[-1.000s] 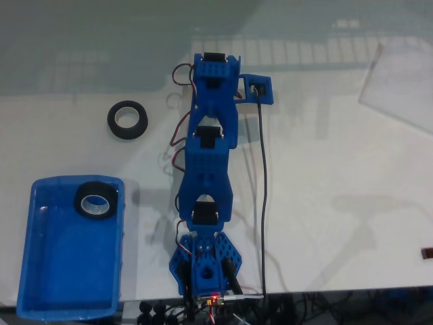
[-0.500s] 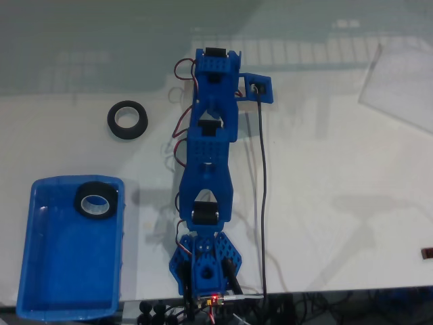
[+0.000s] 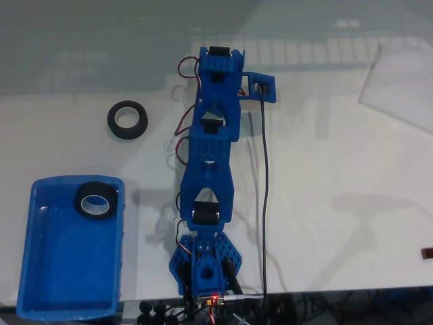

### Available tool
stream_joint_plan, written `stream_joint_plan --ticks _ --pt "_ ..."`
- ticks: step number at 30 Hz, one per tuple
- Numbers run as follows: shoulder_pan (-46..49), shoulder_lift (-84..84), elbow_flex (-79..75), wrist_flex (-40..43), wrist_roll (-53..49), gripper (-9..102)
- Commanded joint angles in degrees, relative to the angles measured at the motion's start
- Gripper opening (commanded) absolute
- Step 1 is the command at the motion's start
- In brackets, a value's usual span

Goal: Grasp all tape and put them in the bin.

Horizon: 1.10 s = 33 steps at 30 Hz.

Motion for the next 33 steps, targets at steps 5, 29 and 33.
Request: stream_joint_plan --ticks 5,29,33 --pt "1.4 9.9 0.2 0.4 2.2 0" --pt "-57.8 74.1 33.7 12.0 4.4 0" --pt "-67.5 75.2 35.0 12.0 5.6 0"
